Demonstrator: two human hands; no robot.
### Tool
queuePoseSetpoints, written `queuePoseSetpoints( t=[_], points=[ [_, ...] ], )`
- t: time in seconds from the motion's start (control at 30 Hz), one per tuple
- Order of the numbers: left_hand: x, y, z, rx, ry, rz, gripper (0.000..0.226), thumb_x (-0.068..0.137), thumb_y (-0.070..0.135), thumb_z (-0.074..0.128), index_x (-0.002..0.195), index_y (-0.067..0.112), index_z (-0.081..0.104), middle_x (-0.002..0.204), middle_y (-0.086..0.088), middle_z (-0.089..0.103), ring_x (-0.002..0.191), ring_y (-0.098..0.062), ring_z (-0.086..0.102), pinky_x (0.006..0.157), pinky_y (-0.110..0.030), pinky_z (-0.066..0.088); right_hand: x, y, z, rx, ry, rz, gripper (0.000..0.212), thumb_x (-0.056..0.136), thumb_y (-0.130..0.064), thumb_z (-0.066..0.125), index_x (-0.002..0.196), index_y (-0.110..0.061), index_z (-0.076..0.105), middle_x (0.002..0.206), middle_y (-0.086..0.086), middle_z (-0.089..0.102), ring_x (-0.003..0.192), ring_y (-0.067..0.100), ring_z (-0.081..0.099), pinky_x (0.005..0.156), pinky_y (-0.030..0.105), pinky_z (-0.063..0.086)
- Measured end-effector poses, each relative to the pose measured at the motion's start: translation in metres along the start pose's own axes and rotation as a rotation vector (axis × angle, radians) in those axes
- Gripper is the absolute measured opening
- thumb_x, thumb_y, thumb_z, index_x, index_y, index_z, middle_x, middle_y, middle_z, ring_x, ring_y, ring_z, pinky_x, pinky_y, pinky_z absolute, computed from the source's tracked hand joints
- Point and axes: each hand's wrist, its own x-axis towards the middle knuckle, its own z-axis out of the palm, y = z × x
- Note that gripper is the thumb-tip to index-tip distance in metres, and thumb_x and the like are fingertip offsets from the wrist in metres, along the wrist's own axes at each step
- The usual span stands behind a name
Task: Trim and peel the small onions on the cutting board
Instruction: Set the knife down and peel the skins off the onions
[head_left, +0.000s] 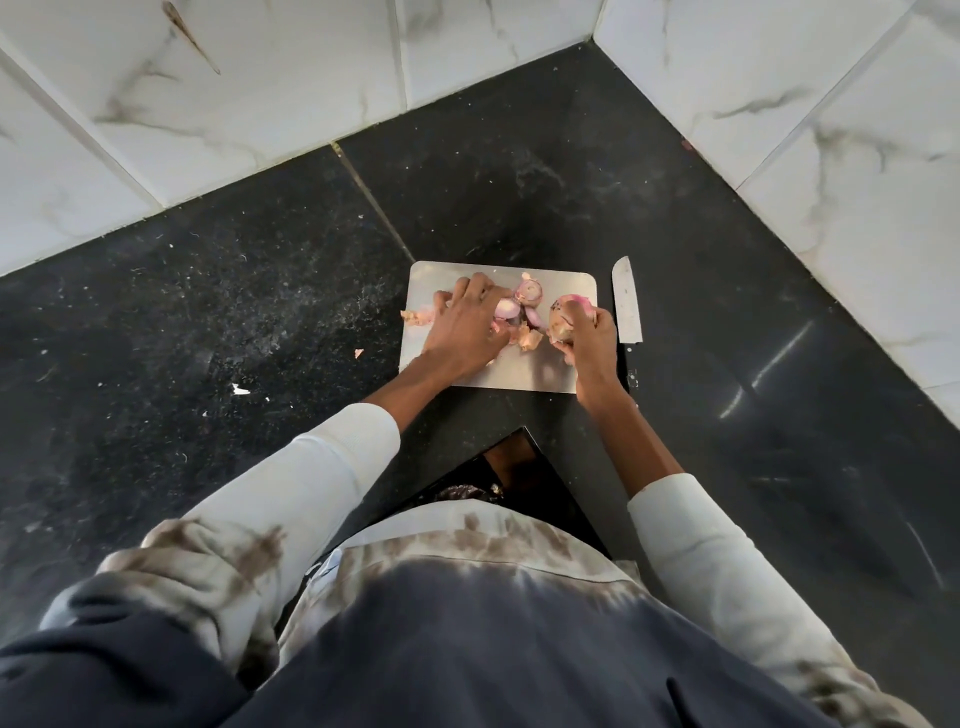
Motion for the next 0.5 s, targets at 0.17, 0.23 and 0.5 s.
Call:
queuePoseSetpoints(
  t=[0.17,0.23,0.5],
  points=[
    [0.013,0.010,0.010,0.014,-0.083,-0.057,0.054,0.099,0.040,0.066,0.149,0.029,0.050,0.158,-0.007,0.043,0.143,-0.031,0.041,0.117,-0.055,0.028,-0.001,0.004,0.001,-0.106,0.079,-0.050,0.062,0.085,-0.063,0.069,0.123,-0.015,0.059,0.113,0.004,0.069,0.104,0.021,0.072,0.094,0.050,0.061],
    [0.016,0.010,0.010,0.044,-0.078,-0.052,0.045,0.100,0.037,0.066,0.143,0.027,0.055,0.153,-0.007,0.048,0.140,-0.031,0.044,0.117,-0.054,0.029,-0.002,0.005,0.002,-0.093,0.065,-0.042,0.063,0.087,-0.062,0.068,0.127,-0.014,0.056,0.116,0.004,0.068,0.106,0.020,0.072,0.093,0.049,0.063],
    [0.019,-0.009,-0.001,0.134,-0.082,-0.034,0.032,0.094,0.025,0.073,0.124,0.027,0.063,0.136,-0.004,0.056,0.130,-0.028,0.051,0.109,-0.052,0.037,-0.007,0.008,0.015,-0.176,-0.089,-0.075,0.057,0.097,-0.059,0.061,0.135,-0.024,0.038,0.125,0.000,0.063,0.116,0.021,0.068,0.099,0.050,0.060]
  ],
)
